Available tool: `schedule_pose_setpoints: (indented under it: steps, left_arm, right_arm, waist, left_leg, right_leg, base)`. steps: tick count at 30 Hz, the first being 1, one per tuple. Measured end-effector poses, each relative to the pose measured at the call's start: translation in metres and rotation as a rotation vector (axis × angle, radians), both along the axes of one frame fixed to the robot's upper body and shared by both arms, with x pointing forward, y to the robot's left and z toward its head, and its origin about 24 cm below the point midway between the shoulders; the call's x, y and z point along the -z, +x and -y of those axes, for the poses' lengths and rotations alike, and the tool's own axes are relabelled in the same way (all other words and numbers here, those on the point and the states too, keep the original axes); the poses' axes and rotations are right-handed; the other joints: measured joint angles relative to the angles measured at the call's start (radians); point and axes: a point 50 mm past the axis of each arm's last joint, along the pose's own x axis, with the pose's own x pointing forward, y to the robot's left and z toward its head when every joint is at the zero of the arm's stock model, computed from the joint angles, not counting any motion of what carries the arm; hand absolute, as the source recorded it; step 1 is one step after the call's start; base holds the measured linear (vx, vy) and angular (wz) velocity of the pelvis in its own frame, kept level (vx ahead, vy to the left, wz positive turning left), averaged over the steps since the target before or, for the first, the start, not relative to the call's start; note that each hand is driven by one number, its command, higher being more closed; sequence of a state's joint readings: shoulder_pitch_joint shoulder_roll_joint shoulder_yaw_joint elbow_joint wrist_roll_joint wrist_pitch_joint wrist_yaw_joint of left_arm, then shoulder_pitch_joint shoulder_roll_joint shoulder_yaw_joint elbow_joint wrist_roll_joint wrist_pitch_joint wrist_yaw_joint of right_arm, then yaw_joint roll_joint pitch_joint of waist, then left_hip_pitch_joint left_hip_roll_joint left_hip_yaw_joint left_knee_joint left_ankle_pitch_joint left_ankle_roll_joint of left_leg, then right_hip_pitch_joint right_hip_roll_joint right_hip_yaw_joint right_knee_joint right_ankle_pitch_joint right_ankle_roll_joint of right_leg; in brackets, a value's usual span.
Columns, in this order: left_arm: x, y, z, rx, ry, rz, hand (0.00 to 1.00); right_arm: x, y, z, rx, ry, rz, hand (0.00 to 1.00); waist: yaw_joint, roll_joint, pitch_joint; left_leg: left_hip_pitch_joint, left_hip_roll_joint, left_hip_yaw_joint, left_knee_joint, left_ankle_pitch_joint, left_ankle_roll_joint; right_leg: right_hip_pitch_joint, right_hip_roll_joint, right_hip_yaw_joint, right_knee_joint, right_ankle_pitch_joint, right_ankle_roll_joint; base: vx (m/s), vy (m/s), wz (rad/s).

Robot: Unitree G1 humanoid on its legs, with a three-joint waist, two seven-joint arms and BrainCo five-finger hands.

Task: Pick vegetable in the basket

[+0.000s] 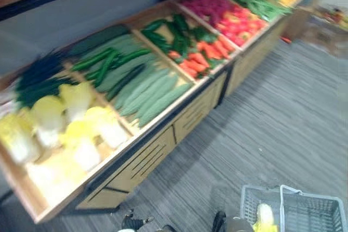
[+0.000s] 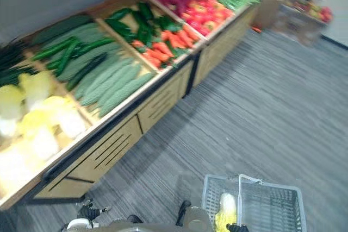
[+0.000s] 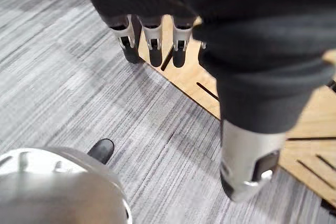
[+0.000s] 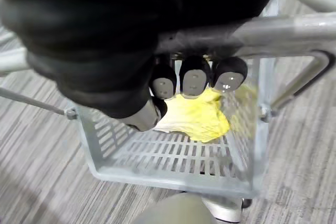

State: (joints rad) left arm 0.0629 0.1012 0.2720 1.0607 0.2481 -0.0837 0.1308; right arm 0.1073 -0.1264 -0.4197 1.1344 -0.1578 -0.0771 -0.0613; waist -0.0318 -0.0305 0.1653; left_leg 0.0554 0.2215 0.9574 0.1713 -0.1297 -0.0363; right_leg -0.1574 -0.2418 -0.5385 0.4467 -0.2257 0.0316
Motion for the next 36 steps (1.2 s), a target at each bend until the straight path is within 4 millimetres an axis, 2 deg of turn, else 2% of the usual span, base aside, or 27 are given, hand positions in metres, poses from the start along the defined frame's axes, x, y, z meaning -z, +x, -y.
schedule_pose_setpoints:
  steps: [1,2,3,4,5,6,7,8,9,10,11,12,13,15,17,18,19,20,22,24,26,29,31,33,34,35,36]
  left_arm:
    - [-0.001,0.001,-0.001,0.006,0.004,0.002,0.00]
    - [0.000,0.000,0.001,0.014,0.001,-0.003,0.00]
    - [0.001,0.000,0.003,0.019,-0.006,-0.008,0.00]
    - [0.001,0.001,0.006,0.039,-0.010,-0.009,0.00]
    - [0.001,0.001,0.007,0.043,-0.011,-0.009,0.00]
    - [0.002,0.002,0.009,0.044,-0.016,-0.007,0.00]
    - [0.002,0.004,0.013,0.044,-0.025,-0.004,0.00]
    - [0.002,0.005,0.013,0.044,-0.026,-0.001,0.00]
    - [0.002,0.006,0.014,0.036,-0.029,0.006,0.00]
    - [0.002,0.006,0.014,0.033,-0.029,0.006,0.00]
    - [0.001,0.007,0.014,0.029,-0.028,0.012,0.00]
    - [0.000,0.009,0.016,0.025,-0.023,0.029,0.00]
    - [0.000,0.009,0.017,0.024,-0.024,0.030,0.00]
    - [0.000,0.007,0.021,0.019,-0.030,0.046,0.00]
    - [-0.001,0.010,0.022,-0.002,-0.042,0.068,0.00]
    - [-0.001,0.009,0.022,-0.008,-0.045,0.068,0.00]
    - [-0.001,0.009,0.022,-0.009,-0.047,0.068,0.00]
    - [0.000,0.008,0.025,-0.013,-0.055,0.064,0.00]
    - [0.000,0.008,0.024,-0.010,-0.052,0.061,0.00]
    - [0.000,0.007,0.019,-0.004,-0.037,0.056,0.00]
    - [0.000,0.004,0.017,0.010,-0.026,0.045,0.00]
    - [0.002,-0.001,0.016,0.044,-0.017,0.018,0.00]
    - [0.002,-0.001,0.016,0.052,-0.017,0.016,0.00]
    - [0.002,0.002,0.016,0.083,-0.008,0.014,0.00]
    - [0.001,0.003,0.017,0.100,-0.003,0.014,0.00]
    - [0.001,0.004,0.018,0.113,0.001,0.016,0.00]
    - [0.000,0.007,0.016,0.119,0.009,0.022,0.00]
  right_arm:
    - [0.001,0.001,-0.002,-0.006,0.006,-0.005,1.00]
    - [0.000,0.011,-0.002,-0.032,0.002,0.003,1.00]
    - [-0.001,0.012,-0.002,-0.046,0.000,0.006,1.00]
    - [0.000,0.010,-0.004,-0.071,0.002,-0.005,1.00]
    - [0.001,0.008,-0.005,-0.079,0.004,-0.012,1.00]
    - [0.002,0.003,-0.007,-0.085,0.007,-0.027,1.00]
    - [0.003,-0.006,-0.006,-0.094,0.005,-0.050,1.00]
    - [0.003,-0.010,-0.006,-0.098,0.006,-0.060,1.00]
    - [0.004,-0.014,-0.007,-0.102,0.007,-0.071,1.00]
    - [0.004,-0.013,-0.007,-0.106,0.007,-0.070,1.00]
    - [0.004,-0.010,-0.007,-0.126,0.003,-0.066,1.00]
    - [0.001,-0.005,-0.001,-0.140,-0.013,-0.057,1.00]
    - [0.001,-0.003,0.000,-0.143,-0.016,-0.053,1.00]
    - [-0.002,0.002,0.005,-0.154,-0.033,-0.031,1.00]
    - [-0.002,0.004,0.005,-0.154,-0.034,-0.021,1.00]
    - [-0.003,0.006,0.006,-0.152,-0.038,-0.017,1.00]
    - [-0.003,0.006,0.007,-0.148,-0.040,-0.015,1.00]
    - [-0.004,0.005,0.012,-0.120,-0.053,-0.010,1.00]
    - [-0.004,0.002,0.011,-0.090,-0.046,-0.007,1.00]
    - [0.000,-0.008,0.003,-0.044,-0.018,-0.015,1.00]
    - [0.000,-0.013,0.004,-0.018,-0.022,-0.014,1.00]
    - [-0.001,-0.012,0.007,0.005,-0.031,0.001,1.00]
    - [-0.001,-0.011,0.005,0.020,-0.027,0.010,1.00]
    - [-0.001,-0.010,0.001,0.024,-0.020,0.021,1.00]
    - [-0.001,-0.009,0.000,0.024,-0.019,0.027,1.00]
    - [-0.003,-0.004,0.002,0.030,-0.028,0.051,1.00]
    - [-0.004,-0.001,-0.001,0.034,-0.022,0.067,1.00]
  waist:
    - [0.008,-0.015,-0.001]
    - [0.007,0.004,0.008]
    - [-0.001,0.020,0.007]
    - [-0.011,0.030,0.005]
    - [-0.016,0.032,0.004]
    - [-0.026,0.039,0.002]
    - [-0.028,0.045,-0.002]
    - [-0.025,0.045,-0.003]
    - [-0.020,0.046,0.006]
    - [-0.019,0.046,0.009]
    - [-0.017,0.038,0.017]
    - [-0.016,0.043,0.019]
    - [-0.016,0.045,0.021]
    - [-0.007,0.053,0.022]
    - [0.008,0.057,0.021]
    - [0.008,0.063,0.021]
    - [0.008,0.067,0.023]
    - [0.009,0.091,0.018]
    - [0.008,0.081,0.015]
    - [0.009,0.051,0.005]
    - [0.012,0.040,-0.004]
    - [0.012,0.041,-0.010]
    - [0.012,0.035,-0.011]
    - [0.012,0.031,0.004]
    - [0.013,0.031,0.010]
    - [0.010,0.031,0.015]
    - [0.011,0.025,0.022]
  left_leg:
    - [0.001,0.011,0.029,0.035,-0.016,-0.008]
    - [0.001,0.070,0.076,0.109,-0.034,-0.018]
    - [0.002,0.099,0.083,0.130,-0.034,-0.018]
    - [0.021,0.159,0.111,0.185,-0.032,-0.015]
    - [0.022,0.183,0.119,0.218,-0.031,-0.014]
    - [0.034,0.232,0.129,0.288,-0.025,-0.010]
    - [0.039,0.282,0.124,0.369,-0.001,-0.011]
    - [0.041,0.304,0.118,0.412,0.020,-0.010]
    - [0.024,0.339,0.009,0.508,0.077,-0.016]
    - [0.012,0.335,-0.027,0.522,0.078,-0.016]
    - [-0.040,0.282,-0.235,0.554,0.028,-0.040]
    - [-0.074,0.169,-0.457,0.526,-0.020,-0.048]
    - [-0.078,0.145,-0.493,0.517,-0.031,-0.050]
    - [-0.087,0.006,-0.740,0.359,-0.080,-0.077]
    - [-0.088,-0.039,-0.870,0.225,-0.088,-0.076]
    - [-0.088,-0.042,-0.918,0.142,-0.084,-0.073]
    - [-0.087,-0.040,-0.927,0.109,-0.074,-0.070]
    - [-0.082,-0.030,-0.941,0.051,-0.069,-0.094]
    - [-0.069,-0.049,-0.896,0.005,-0.099,-0.076]
    - [-0.048,-0.094,-0.861,-0.039,-0.086,-0.053]
    - [-0.024,-0.114,-0.838,-0.070,-0.079,-0.042]
    - [0.001,-0.140,-0.800,-0.105,-0.072,-0.030]
    - [0.011,-0.146,-0.771,-0.105,-0.072,-0.028]
    - [0.049,-0.149,-0.733,-0.098,-0.077,-0.020]
    - [0.066,-0.148,-0.716,-0.098,-0.080,-0.017]
    - [0.085,-0.145,-0.697,-0.095,-0.109,-0.014]
    - [0.112,-0.151,-0.683,-0.094,-0.126,-0.006]
  right_leg:
    - [0.005,-0.011,-0.033,-0.027,-0.015,0.006]
    - [0.018,0.048,-0.036,-0.091,0.008,-0.025]
    - [0.030,0.084,-0.024,-0.130,0.034,-0.036]
    - [0.064,0.149,0.012,-0.210,0.065,-0.058]
    - [0.076,0.169,0.027,-0.231,0.070,-0.064]
    - [0.097,0.199,0.051,-0.265,0.075,-0.072]
    - [0.111,0.224,0.087,-0.292,0.082,-0.081]
    - [0.116,0.232,0.109,-0.301,0.087,-0.084]
    - [0.145,0.249,0.180,-0.326,0.104,-0.098]
    - [0.151,0.252,0.195,-0.329,0.108,-0.096]
    - [0.153,0.246,0.257,-0.336,0.116,-0.096]
    - [0.158,0.241,0.336,-0.348,0.133,-0.085]
    - [0.160,0.241,0.353,-0.352,0.135,-0.082]
    - [0.143,0.248,0.466,-0.358,0.148,-0.055]
    - [0.130,0.269,0.546,-0.364,0.158,-0.039]
    - [0.124,0.279,0.574,-0.367,0.166,-0.026]
    - [0.121,0.283,0.586,-0.366,0.169,-0.021]
    - [0.105,0.299,0.615,-0.365,0.178,-0.008]
    - [0.106,0.273,0.639,-0.388,0.198,0.020]
    - [0.105,0.229,0.660,-0.410,0.215,0.036]
    - [0.105,0.211,0.676,-0.411,0.217,0.040]
    - [0.090,0.192,0.696,-0.405,0.220,0.053]
    - [0.059,0.189,0.700,-0.337,0.194,0.064]
    - [0.010,0.189,0.682,-0.160,0.140,0.070]
    - [-0.013,0.191,0.670,-0.092,0.133,0.065]
    - [-0.073,0.191,0.621,0.051,0.130,0.059]
    - [-0.118,0.171,0.576,0.162,0.131,0.059]
  base:
    - [0.06,-0.264,-1.53]
    - [0.04,-0.244,-1.21]
    - [0.05,-0.338,-1.36]
    - [0.03,-0.243,-0.88]
    - [-0.01,-0.252,-0.94]
    - [-0.04,-0.160,-0.72]
    - [-0.03,-0.149,-0.74]
    - [0.01,-0.151,-1.09]
    - [0.01,-0.097,-0.93]
    - [0.02,-0.062,-1.32]
    - [0.03,0.041,-1.61]
    - [0.04,0.057,-1.66]
    - [0.03,0.068,-1.68]
    - [-0.01,0.110,-1.41]
    - [-0.01,0.156,-1.28]
    - [0.02,0.175,-1.05]
    - [0.00,0.222,-0.90]
    - [0.03,0.276,-0.72]
    - [0.04,0.286,-0.51]
    - [0.04,0.245,-0.23]
    - [0.08,0.194,-0.26]
    - [0.09,0.143,-0.33]
    - [0.10,0.089,-0.22]
    - [0.06,0.018,-0.13]
    - [-0.03,0.008,-0.21]
    - [-0.02,0.004,-0.38]
    - [0.02,-0.005,-0.36]
